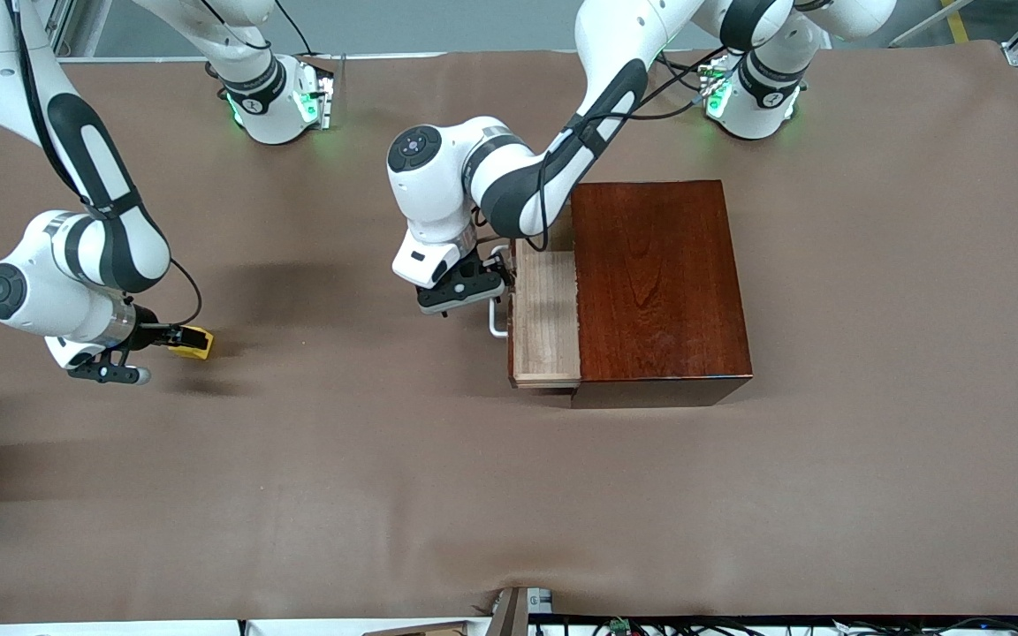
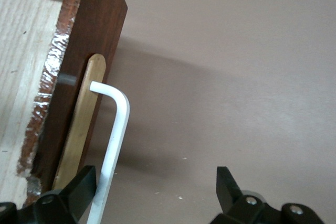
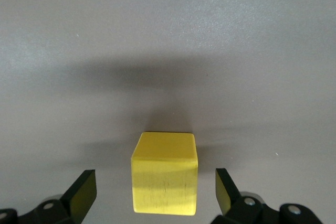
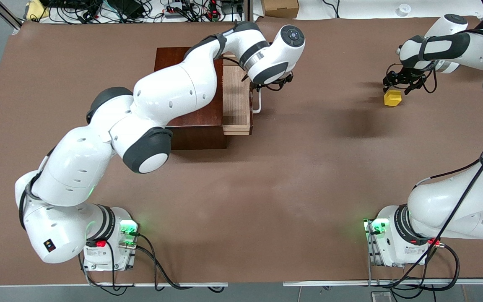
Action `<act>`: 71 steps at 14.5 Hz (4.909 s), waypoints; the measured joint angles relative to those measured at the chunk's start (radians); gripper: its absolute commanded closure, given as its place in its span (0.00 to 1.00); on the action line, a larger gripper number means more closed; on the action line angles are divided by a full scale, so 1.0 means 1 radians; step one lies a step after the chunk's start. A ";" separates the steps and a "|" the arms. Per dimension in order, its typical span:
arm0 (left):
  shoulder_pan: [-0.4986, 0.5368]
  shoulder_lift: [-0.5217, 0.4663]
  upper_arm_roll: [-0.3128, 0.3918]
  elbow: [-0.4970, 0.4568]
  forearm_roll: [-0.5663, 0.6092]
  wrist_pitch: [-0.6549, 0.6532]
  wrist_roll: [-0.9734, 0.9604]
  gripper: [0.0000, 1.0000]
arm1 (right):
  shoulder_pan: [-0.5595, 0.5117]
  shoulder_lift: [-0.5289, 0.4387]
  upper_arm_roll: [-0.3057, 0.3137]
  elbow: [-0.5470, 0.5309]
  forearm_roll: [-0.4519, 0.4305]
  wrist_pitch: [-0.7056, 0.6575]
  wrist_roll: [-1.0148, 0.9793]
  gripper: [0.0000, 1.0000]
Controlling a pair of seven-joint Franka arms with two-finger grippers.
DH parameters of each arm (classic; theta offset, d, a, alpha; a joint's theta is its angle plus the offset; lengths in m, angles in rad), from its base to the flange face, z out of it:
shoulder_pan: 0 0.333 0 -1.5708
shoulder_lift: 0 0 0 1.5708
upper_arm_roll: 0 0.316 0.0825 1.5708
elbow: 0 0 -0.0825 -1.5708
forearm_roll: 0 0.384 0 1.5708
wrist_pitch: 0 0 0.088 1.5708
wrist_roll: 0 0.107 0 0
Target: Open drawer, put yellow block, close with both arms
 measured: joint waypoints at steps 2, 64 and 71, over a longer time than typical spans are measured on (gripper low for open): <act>-0.001 0.001 0.000 -0.002 0.001 0.005 -0.005 0.00 | 0.000 0.000 0.000 -0.012 0.000 0.025 0.000 0.03; 0.923 -0.955 -0.101 -0.591 -0.174 -0.463 1.211 0.00 | 0.740 -0.091 0.036 0.544 0.100 -0.611 1.600 0.87; 0.923 -0.959 -0.133 -0.571 -0.172 -0.438 1.263 0.00 | 0.884 0.035 0.035 0.588 0.100 -0.407 1.988 0.87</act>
